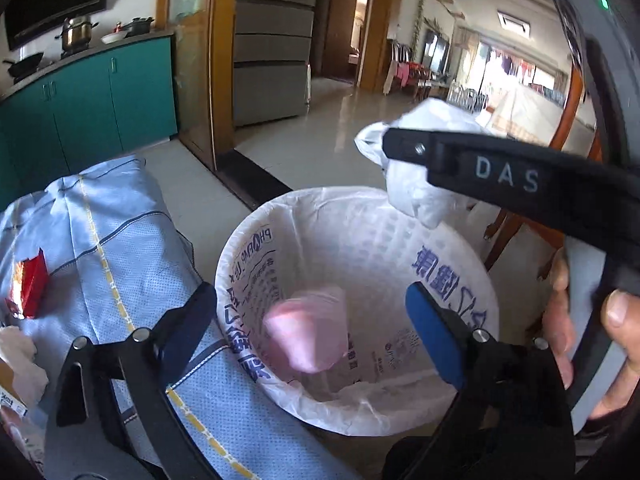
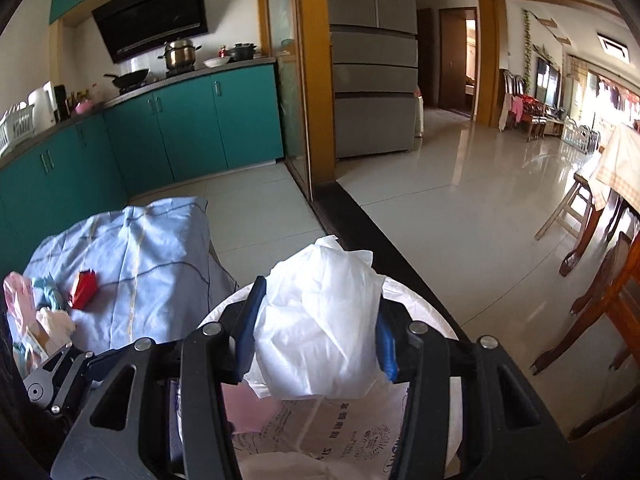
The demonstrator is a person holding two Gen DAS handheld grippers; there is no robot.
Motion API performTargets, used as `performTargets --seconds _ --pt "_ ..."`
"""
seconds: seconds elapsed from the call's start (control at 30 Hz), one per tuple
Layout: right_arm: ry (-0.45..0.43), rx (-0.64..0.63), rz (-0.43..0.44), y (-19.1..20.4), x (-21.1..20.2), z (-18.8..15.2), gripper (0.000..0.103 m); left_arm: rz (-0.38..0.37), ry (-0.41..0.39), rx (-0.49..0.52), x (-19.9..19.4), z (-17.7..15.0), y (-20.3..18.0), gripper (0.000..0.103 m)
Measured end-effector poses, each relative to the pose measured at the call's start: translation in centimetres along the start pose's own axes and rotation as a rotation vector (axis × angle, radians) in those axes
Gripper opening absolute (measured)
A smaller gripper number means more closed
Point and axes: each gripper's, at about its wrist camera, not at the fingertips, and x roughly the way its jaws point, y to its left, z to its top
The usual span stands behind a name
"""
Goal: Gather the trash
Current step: 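Carry both bags to the bin and open both grippers to drop them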
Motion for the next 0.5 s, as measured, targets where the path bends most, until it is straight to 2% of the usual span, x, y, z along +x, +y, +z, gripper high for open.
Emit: performTargets --seconds 0.13,0.37,0.43,0.5 --pt "0.029 -0.008 -0.005 0.2 0.7 -0.4 0.048 0.092 -0.009 0.026 -0.4 -0.5 0.9 0.095" --pt "0.085 -0.026 -0.064 0.8 2.1 -1.1 0.05 0.265 -0.119 -0.041 -4.9 -0.1 4.4 0.097" --pt "0.094 -0.008 -0.071 0.6 2.4 -1.3 0.061 0.306 -0.143 -0.064 -5.9 0.0 5.2 0.098" --pt "0.076 0.018 -0.067 0.3 2.2 -1.3 0.078 0.326 -0.157 -0.095 -6.6 0.2 6.2 0.098"
